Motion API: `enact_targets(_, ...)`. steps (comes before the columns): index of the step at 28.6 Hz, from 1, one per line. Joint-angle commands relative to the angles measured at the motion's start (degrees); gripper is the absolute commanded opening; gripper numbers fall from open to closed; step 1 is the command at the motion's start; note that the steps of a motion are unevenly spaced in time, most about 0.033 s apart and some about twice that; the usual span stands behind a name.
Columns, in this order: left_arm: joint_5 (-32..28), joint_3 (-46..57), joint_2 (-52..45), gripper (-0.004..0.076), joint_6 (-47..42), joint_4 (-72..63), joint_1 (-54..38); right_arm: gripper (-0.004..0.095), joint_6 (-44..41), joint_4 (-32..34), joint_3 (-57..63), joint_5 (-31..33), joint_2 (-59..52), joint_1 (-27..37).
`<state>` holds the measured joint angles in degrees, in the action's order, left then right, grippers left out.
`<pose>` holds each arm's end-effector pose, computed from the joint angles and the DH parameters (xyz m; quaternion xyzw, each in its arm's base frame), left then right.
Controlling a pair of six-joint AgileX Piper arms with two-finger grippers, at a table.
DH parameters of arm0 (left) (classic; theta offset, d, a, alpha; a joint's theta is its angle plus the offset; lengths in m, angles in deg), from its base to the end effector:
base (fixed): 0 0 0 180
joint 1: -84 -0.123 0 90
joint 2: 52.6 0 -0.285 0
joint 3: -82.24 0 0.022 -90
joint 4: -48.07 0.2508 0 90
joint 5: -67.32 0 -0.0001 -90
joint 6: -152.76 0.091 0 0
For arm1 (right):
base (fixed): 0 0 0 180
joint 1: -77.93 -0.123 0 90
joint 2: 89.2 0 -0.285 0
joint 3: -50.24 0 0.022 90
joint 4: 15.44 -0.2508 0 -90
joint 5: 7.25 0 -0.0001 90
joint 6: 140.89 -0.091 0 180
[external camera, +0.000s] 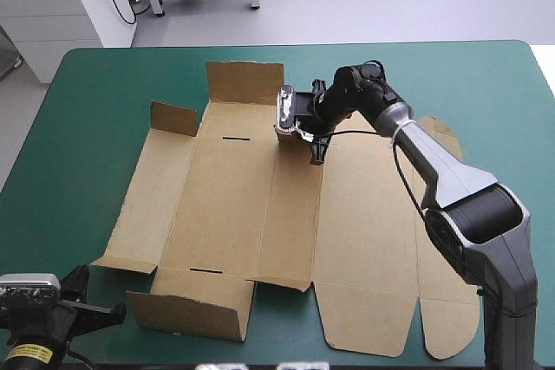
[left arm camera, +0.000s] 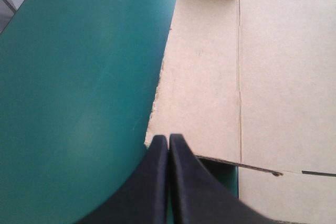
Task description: Fold the box
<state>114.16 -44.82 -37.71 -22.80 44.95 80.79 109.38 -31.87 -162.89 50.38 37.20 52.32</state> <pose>0.0313 -0.0019 0.2733 0.0041 0.8415 0.0093 0.5401 0.4100 0.2207 0.2836 -0.6820 0.6742 0.0314 0.2817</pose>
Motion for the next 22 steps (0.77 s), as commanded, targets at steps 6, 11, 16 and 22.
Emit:
enact_targets(6,-4.29,-1.47,1.2,-0.0008,-0.32,-0.68,0.18,-0.0018,-5.13,-2.31,-2.53,-4.19,-3.59,-0.08)
enact_targets(11,-4.29,-1.47,1.2,-0.0008,-0.32,-0.68,0.18,0.0122,-6.83,-2.31,-2.53,-5.37,-3.59,-0.08)
enact_targets(16,-4.29,-1.47,1.2,-0.0008,-0.32,-0.68,0.18,0.0449,-9.38,-2.21,-2.53,-6.6,-3.59,-0.08)
enact_targets(22,-4.29,-1.47,1.2,-0.0008,-0.04,-0.17,0.18,0.0447,-11.68,-1.56,-2.53,-6.74,-4.37,-0.08)
